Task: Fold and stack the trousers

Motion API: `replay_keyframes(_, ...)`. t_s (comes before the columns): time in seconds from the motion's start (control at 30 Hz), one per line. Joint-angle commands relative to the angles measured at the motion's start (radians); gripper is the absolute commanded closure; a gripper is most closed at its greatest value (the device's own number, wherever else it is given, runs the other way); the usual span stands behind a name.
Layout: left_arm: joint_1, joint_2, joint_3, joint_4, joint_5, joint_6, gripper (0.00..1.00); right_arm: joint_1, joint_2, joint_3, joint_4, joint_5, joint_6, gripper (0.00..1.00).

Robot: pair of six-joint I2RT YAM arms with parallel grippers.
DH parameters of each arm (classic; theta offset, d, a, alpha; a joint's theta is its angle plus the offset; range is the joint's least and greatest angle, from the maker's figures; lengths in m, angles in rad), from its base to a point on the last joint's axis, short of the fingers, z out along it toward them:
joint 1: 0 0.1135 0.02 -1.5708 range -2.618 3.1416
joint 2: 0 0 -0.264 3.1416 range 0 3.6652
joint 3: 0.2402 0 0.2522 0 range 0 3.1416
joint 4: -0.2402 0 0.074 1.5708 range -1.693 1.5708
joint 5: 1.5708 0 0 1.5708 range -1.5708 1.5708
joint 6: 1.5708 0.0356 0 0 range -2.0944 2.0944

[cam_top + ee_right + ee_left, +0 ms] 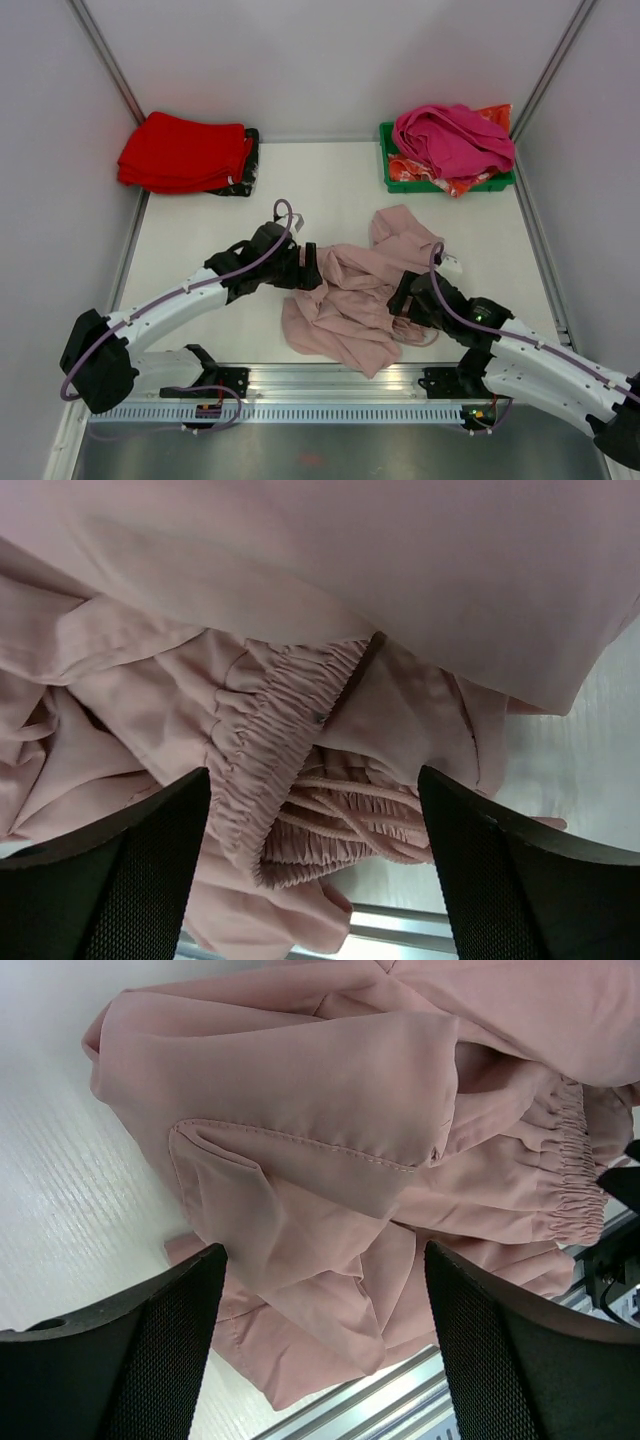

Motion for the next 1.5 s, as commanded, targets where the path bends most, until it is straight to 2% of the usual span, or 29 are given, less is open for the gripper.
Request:
replay_keyframes(0.0,-0.006,-0.002,0.055,0.036,-0.024,-0.007,0.15,0.002,0.036,-0.04,0.198,0.005,0.096,0.1)
replay_keyframes(0.17,-0.006,0.011,0.029,0.07,0.013,-0.004,0.18,0.002,0.234,-0.017,0.3,0.014,0.047,0.13)
replay_keyframes(0.37,-0.006,0.034,0.005,0.073,0.026,0.002,0.21,-0.006,0.271,-0.012,0.364,0.071,0.037,0.2)
replay_keyframes(0.5,-0.006,0.054,0.0,0.079,0.016,0.011,0.27,-0.006,0.276,0.072,0.262,0.092,0.018,0.23)
replay_keyframes(0.67,-0.007,0.1,-0.005,0.101,0.015,0.014,0.38,-0.027,0.235,0.185,0.041,0.12,0.019,0.22)
replay_keyframes(0.77,-0.007,0.135,-0.005,0.095,-0.02,0.002,0.49,-0.03,0.228,0.267,-0.068,0.106,0.021,0.22)
replay_keyframes(0.8,-0.007,0.141,-0.003,0.089,-0.055,-0.004,0.6,-0.03,0.224,0.302,-0.102,0.097,0.022,0.22)
replay_keyframes(0.9,-0.007,0.146,0.004,0.052,-0.144,-0.016,0.74,-0.029,0.196,0.334,-0.096,0.069,0.016,0.23)
replay_keyframes(0.93,-0.007,0.141,0.006,0.043,-0.167,-0.019,0.9,-0.03,0.181,0.328,-0.078,0.061,0.014,0.23)
replay_keyframes(0.97,-0.007,0.129,0.009,0.021,-0.213,-0.025,0.98,-0.029,0.176,0.318,-0.061,0.049,0.017,0.23)
replay_keyframes(1.1,-0.004,0.084,0.018,-0.013,-0.27,-0.021,0.98,-0.029,0.192,0.195,0.036,-0.043,0.06,0.25)
replay_keyframes(1.23,-0.003,0.026,0.021,-0.059,-0.292,-0.022,0.98,-0.029,0.198,0.077,0.099,-0.058,0.137,0.27)
replay_keyframes(1.47,-0.003,-0.018,-0.002,-0.066,-0.29,-0.022,0.98,-0.03,0.219,0.008,0.2,-0.057,0.139,0.28)
